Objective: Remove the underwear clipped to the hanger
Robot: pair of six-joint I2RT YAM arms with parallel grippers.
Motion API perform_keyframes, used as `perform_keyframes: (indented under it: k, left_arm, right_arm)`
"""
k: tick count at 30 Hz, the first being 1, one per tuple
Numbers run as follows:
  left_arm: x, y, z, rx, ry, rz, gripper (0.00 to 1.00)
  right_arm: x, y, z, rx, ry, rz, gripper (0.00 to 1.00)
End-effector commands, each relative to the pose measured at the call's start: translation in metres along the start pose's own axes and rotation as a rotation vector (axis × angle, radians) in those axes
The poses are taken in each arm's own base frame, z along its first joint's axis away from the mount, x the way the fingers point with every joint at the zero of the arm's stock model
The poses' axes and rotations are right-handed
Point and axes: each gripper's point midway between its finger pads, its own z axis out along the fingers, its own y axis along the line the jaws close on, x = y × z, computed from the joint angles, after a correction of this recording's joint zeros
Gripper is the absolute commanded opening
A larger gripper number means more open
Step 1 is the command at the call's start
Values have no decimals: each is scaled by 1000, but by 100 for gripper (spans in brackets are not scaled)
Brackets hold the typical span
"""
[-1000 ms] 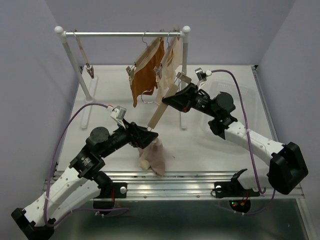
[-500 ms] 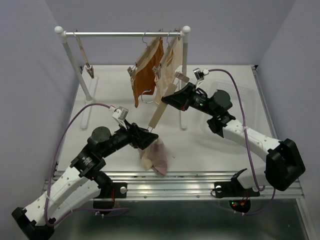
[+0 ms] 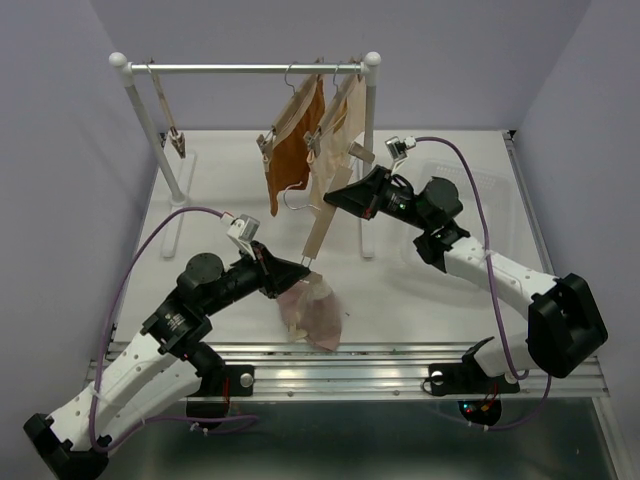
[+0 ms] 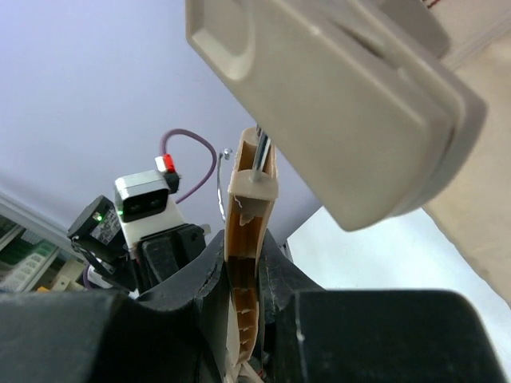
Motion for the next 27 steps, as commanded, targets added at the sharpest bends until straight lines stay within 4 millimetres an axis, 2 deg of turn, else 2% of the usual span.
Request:
perform_keyframes:
  k: [1,8,13,14,15,16,18,19,22,27]
  left_arm:
    - [-14,-22,-5,80,-44,10,0]
    - [-21,-24,-15,95,-107,16,0]
    - [-20,-20,-13,69,-96,17,0]
    - [-22,-20,-11,63,-93,20,11]
    - [-21,-17,-10,48,-82,17,32]
    - [-20,-15,-9,37,-76,18,75]
    - [-26,-17,-6,34,-84,37,94]
    - [-31,-19,-5,38,-105,50,99]
    - [-52,-28,0,66,-173,100,99]
    - [-60,-31,21,92,-181,145,99]
  right_arm:
    - [-35,3,6,1,-109,-115,1]
    - [-33,6,6,-18,-92,-152,1]
    - [-32,12,7,-41,-78,-165,1]
    - [-31,15,6,-53,-76,-168,1]
    - [-31,16,6,-59,-72,-169,1]
    - [-31,17,5,-61,-72,-167,1]
    - [-28,20,4,-75,-57,-159,1]
    - [-26,23,4,-91,-47,-155,1]
    - [-22,27,2,-117,-34,-130,1]
    - [-21,42,-4,-166,-25,-145,1]
